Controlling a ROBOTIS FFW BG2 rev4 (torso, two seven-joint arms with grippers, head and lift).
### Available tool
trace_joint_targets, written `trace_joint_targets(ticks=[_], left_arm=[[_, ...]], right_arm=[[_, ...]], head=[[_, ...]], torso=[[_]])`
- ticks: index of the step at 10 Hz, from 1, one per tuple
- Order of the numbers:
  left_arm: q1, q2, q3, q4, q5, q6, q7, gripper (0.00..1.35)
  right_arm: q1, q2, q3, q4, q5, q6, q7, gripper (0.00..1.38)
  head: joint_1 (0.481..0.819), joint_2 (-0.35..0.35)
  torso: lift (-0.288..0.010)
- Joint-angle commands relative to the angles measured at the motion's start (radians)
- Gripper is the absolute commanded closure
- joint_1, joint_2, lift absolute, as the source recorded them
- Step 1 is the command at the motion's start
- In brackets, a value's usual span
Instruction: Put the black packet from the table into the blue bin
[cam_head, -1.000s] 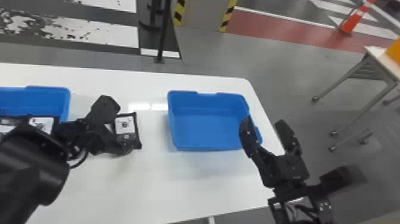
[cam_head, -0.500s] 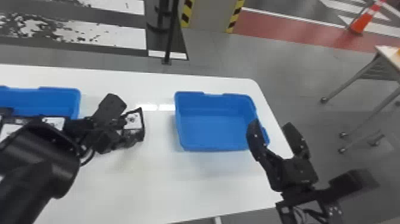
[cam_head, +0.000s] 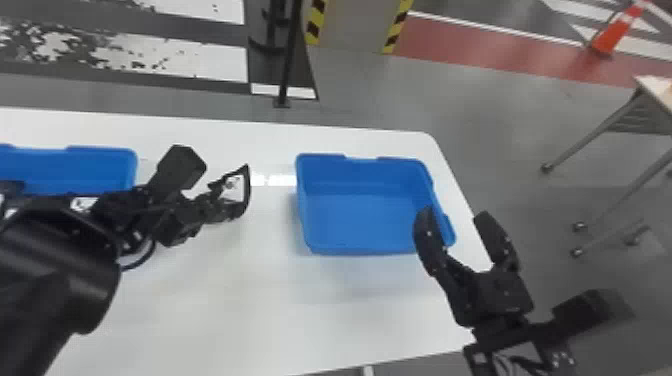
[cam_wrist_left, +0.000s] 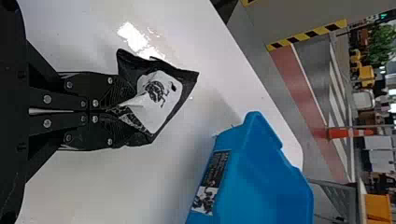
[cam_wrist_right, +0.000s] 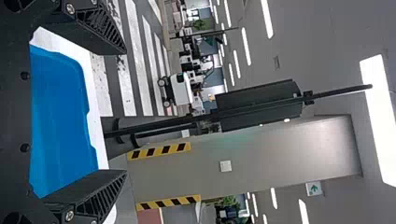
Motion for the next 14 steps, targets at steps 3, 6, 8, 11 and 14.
trace_joint_targets(ticks=[3, 6, 8, 11, 14], left_arm=[[0.167, 0.041, 0.123, -0.427, 0.066, 0.111, -0.014, 1.22], [0.272, 0.062, 0.337, -0.575, -0.022, 0.187, -0.034, 1.22], [0.287, 0.061, 0.420, -0.553, -0.138, 0.212, -0.032, 1.22], [0.290, 0.057, 0.468, -0.499, -0.241, 0.261, -0.031, 1.19], [0.297, 0.056, 0.450, -0.504, -0.189, 0.266, -0.034, 0.31]], right_arm=[[0.016, 0.001, 0.000, -0.003, -0.001, 0.001, 0.000, 0.10], [0.026, 0.001, -0.006, -0.008, -0.009, 0.001, 0.000, 0.10], [0.024, 0.001, -0.004, -0.005, -0.009, 0.001, 0.000, 0.10], [0.024, 0.001, -0.004, -0.005, -0.009, 0.001, 0.000, 0.10], [0.026, 0.001, -0.004, -0.005, -0.011, 0.001, 0.000, 0.10]], head=[[0.695, -0.304], [0.695, -0.209], [0.695, -0.122], [0.695, 0.020], [0.695, 0.042]], torso=[[-0.110], [-0.110], [-0.110], [-0.110], [-0.110]])
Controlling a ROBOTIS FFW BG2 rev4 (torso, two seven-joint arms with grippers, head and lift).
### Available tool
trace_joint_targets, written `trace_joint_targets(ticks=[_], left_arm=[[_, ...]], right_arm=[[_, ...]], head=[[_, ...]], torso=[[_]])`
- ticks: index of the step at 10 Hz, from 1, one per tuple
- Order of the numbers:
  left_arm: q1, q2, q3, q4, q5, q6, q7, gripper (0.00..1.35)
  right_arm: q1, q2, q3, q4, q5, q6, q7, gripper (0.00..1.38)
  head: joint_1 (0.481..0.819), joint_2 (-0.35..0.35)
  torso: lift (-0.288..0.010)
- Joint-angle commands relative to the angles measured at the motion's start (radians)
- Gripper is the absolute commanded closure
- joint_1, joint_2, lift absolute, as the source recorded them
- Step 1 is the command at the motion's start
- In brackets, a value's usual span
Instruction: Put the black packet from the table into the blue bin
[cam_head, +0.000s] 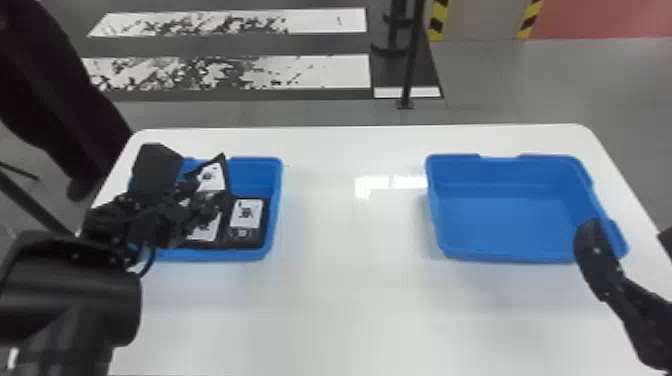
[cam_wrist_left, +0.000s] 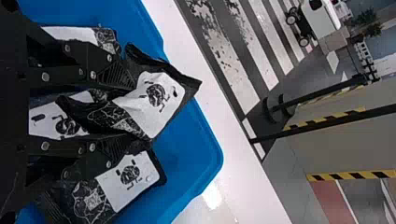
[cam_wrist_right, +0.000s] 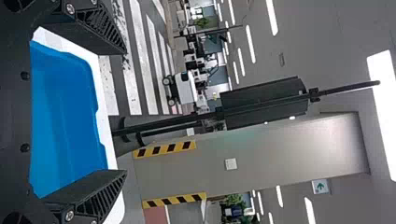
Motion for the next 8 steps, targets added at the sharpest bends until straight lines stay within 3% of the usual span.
trace_joint_targets(ticks=[1, 4, 6, 7, 8], left_arm=[[0.015, -0.001, -0.005, -0.037, 0.034, 0.014, -0.002, 0.10], [0.057, -0.011, 0.021, -0.106, 0.070, 0.016, -0.002, 0.12], [0.106, -0.034, 0.085, -0.155, 0.082, -0.035, -0.007, 0.13], [0.170, -0.060, 0.159, -0.224, 0.118, -0.079, -0.008, 0.13], [0.236, -0.107, 0.265, -0.285, 0.174, -0.148, -0.007, 0.13]], right_arm=[[0.002, 0.001, 0.004, 0.000, 0.000, 0.000, 0.000, 0.10], [0.012, 0.001, 0.004, 0.000, -0.010, 0.000, 0.000, 0.10], [0.017, 0.001, 0.004, -0.005, -0.006, 0.000, 0.000, 0.10], [0.024, 0.001, 0.004, -0.015, 0.000, 0.000, 0.000, 0.10], [0.044, 0.001, 0.000, -0.034, 0.006, -0.002, 0.000, 0.10]], head=[[0.695, 0.036], [0.695, 0.009], [0.695, 0.018], [0.695, 0.022], [0.695, 0.040]], torso=[[-0.110], [-0.110], [-0.110], [-0.110], [-0.110]])
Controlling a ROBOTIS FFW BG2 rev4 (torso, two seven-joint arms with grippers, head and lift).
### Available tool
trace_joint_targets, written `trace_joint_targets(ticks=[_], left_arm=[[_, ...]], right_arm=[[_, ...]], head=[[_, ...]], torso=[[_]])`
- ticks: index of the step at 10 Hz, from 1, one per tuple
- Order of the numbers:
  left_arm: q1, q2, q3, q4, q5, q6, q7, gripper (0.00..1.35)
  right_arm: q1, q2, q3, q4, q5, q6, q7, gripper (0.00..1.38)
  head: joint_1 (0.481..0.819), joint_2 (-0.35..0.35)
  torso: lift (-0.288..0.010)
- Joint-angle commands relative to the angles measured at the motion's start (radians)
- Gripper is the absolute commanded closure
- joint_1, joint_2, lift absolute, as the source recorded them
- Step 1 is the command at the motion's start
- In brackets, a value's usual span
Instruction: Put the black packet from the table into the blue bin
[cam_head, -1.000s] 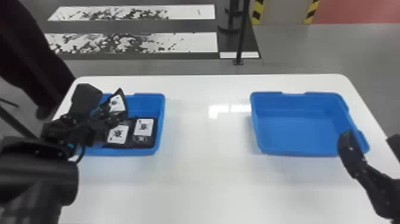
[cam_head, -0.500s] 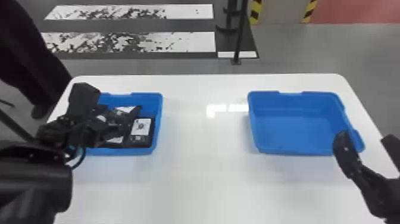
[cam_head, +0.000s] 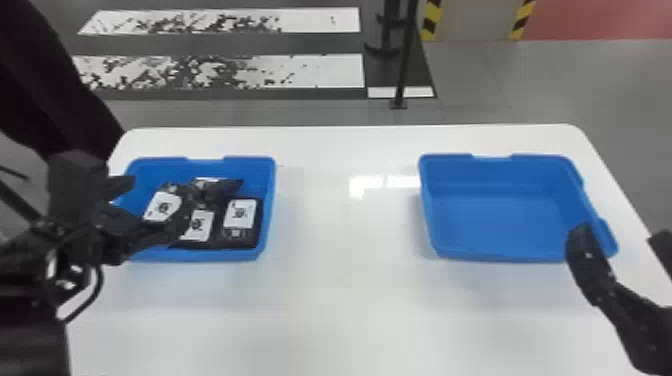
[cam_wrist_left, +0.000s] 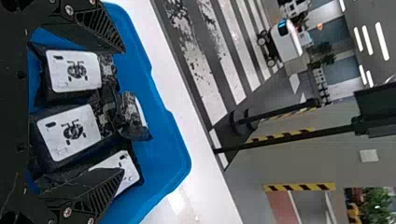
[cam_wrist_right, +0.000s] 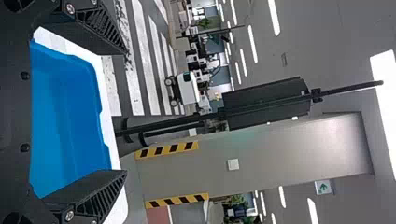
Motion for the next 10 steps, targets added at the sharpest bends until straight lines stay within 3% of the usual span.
trace_joint_targets(ticks=[1, 2, 3, 5, 6, 7, 9, 10], left_arm=[[0.100, -0.075, 0.163, -0.083, 0.097, -0.127, 0.003, 0.13], [0.151, -0.094, 0.233, -0.086, 0.224, -0.264, 0.015, 0.13], [0.210, -0.094, 0.255, -0.096, 0.338, -0.390, 0.041, 0.13], [0.362, -0.094, 0.195, -0.120, 0.523, -0.638, 0.134, 0.13], [0.465, -0.094, 0.135, -0.164, 0.589, -0.711, 0.222, 0.13], [0.554, -0.094, 0.085, -0.194, 0.633, -0.760, 0.292, 0.13], [0.652, -0.094, 0.083, -0.231, 0.633, -0.723, 0.303, 0.13], [0.698, -0.081, 0.067, -0.250, 0.623, -0.694, 0.303, 0.13]], right_arm=[[0.036, 0.001, -0.004, -0.037, 0.017, -0.002, 0.000, 0.10], [0.063, 0.001, -0.004, -0.056, 0.017, -0.002, 0.000, 0.10], [0.093, 0.001, -0.004, -0.081, 0.015, -0.002, 0.000, 0.10], [0.164, 0.001, -0.004, -0.142, 0.027, -0.002, 0.000, 0.10], [0.196, 0.001, -0.004, -0.167, 0.039, -0.002, 0.005, 0.10], [0.218, 0.001, -0.004, -0.174, 0.053, -0.034, 0.015, 0.10], [0.240, 0.001, -0.004, -0.172, 0.093, -0.108, 0.021, 0.10], [0.240, 0.001, -0.004, -0.157, 0.091, -0.132, 0.023, 0.10]], head=[[0.695, 0.071], [0.695, 0.117], [0.695, 0.155], [0.695, 0.170], [0.695, 0.157], [0.695, 0.143], [0.695, 0.121], [0.695, 0.115]], torso=[[-0.110], [-0.110], [-0.110], [-0.110], [-0.110], [-0.110], [-0.110], [-0.110]])
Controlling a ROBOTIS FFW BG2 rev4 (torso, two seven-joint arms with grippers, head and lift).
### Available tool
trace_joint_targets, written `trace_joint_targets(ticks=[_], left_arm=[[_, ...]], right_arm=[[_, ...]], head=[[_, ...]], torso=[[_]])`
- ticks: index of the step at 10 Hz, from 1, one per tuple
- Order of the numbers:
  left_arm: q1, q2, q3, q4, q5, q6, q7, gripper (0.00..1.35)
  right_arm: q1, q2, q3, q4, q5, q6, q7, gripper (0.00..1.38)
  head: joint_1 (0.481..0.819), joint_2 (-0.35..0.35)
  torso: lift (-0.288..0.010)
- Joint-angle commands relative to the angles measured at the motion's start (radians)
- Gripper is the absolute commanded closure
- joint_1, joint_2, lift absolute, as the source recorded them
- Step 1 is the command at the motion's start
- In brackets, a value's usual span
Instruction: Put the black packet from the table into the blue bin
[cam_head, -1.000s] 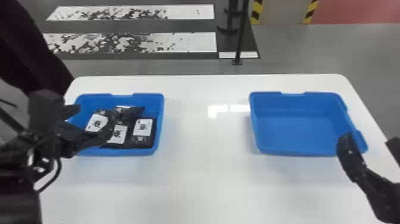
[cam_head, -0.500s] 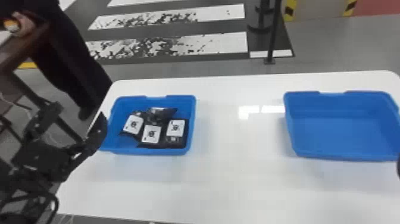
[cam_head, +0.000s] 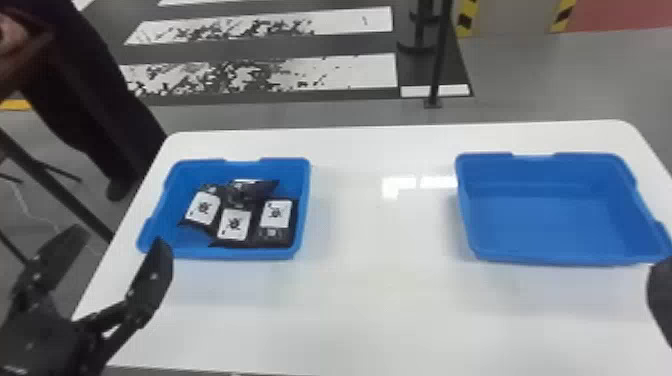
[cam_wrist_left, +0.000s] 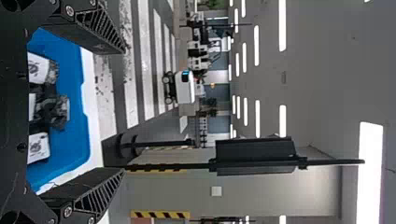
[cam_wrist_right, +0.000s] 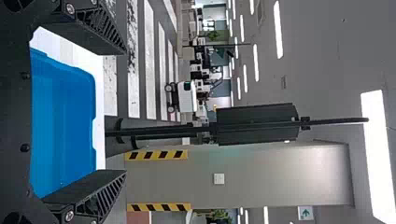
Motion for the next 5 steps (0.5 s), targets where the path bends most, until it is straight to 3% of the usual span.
trace_joint_targets(ticks=[1, 4, 5], left_arm=[[0.052, 0.026, -0.029, -0.011, 0.010, 0.023, 0.003, 0.13], [0.059, -0.007, -0.003, -0.011, -0.004, 0.018, 0.006, 0.13], [0.061, -0.006, -0.003, -0.011, -0.002, 0.018, 0.006, 0.13]], right_arm=[[0.001, 0.001, 0.000, 0.014, -0.002, -0.020, 0.001, 0.10], [0.020, 0.001, 0.002, 0.014, -0.002, -0.020, -0.001, 0.10], [0.020, 0.001, 0.000, 0.014, 0.000, -0.020, -0.001, 0.10]], head=[[0.695, 0.105], [0.695, 0.077], [0.695, 0.092]], torso=[[-0.110], [-0.110], [-0.110]])
